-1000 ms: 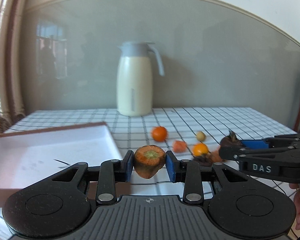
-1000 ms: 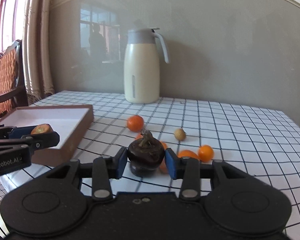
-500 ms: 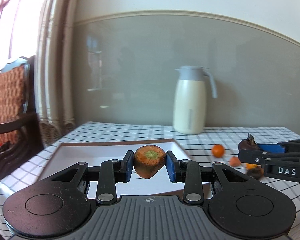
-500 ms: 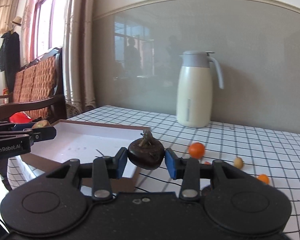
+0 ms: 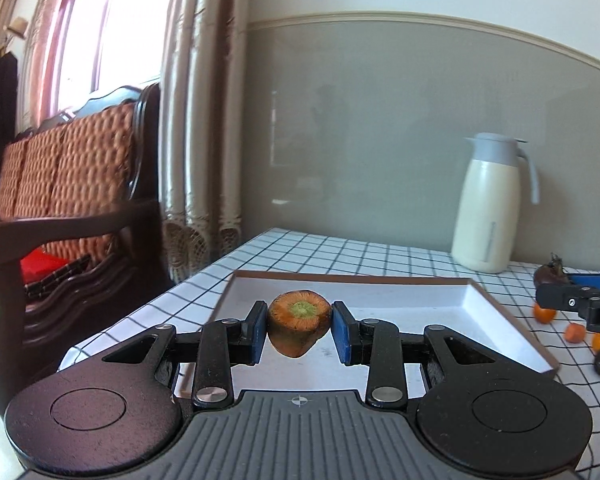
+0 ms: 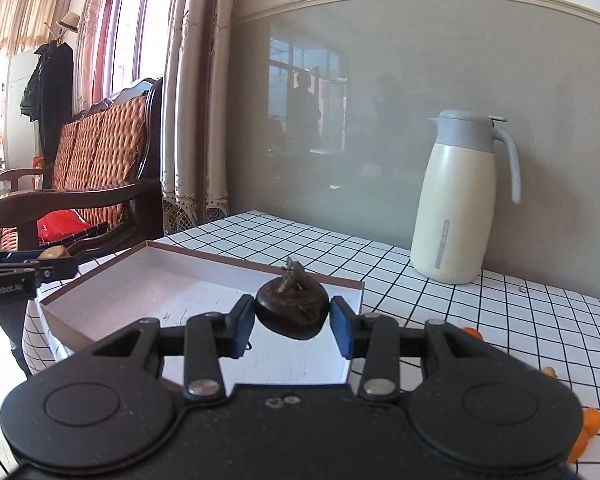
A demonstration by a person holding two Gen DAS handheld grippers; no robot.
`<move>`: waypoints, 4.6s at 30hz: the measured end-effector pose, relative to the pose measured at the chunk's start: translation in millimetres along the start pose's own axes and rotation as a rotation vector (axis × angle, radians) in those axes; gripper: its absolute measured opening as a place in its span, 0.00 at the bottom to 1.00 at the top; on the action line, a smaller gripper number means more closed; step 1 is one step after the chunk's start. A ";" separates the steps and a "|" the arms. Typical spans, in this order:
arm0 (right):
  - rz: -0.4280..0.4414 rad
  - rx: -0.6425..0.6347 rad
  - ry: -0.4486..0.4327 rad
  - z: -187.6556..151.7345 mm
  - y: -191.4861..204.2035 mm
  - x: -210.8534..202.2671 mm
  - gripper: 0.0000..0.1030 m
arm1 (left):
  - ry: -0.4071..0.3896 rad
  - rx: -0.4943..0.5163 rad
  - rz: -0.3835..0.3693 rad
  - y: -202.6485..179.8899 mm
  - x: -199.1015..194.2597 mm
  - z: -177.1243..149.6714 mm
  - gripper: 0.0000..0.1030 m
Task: Organize fruits
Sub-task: 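Carry both held pieces over the brown box and open both tools, then move both open tools from the box back to the fruit pile, then grasp a dark mangosteen with the left tool while the right tool grasps a large orange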
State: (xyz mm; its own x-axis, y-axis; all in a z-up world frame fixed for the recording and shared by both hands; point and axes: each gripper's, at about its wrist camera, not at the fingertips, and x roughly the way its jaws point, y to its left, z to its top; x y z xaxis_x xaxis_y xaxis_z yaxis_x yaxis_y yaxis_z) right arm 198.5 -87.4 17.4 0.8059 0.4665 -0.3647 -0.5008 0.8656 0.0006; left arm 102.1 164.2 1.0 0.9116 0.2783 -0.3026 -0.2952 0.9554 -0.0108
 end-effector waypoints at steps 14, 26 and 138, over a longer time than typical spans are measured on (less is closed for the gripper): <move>-0.100 0.012 -0.031 -4.1 -3.2 54.0 0.93 | 0.040 -0.059 0.105 22.5 44.9 -11.9 1.00; -0.160 0.007 -0.032 -12.6 -12.5 39.3 0.94 | -0.041 -0.012 0.116 7.2 27.8 -12.0 1.00; -0.313 0.207 0.191 -99.9 -199.1 -62.2 0.55 | 0.214 0.267 -0.461 -313.1 29.5 -74.5 0.77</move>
State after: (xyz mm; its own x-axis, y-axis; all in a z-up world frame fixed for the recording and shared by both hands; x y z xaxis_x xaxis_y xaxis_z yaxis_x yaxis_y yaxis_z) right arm 216.6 -307.0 -53.0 0.8264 0.1500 -0.5427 -0.1516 0.9875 0.0423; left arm 200.1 -134.1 -75.6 0.8424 -0.1727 -0.5105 0.2268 0.9729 0.0450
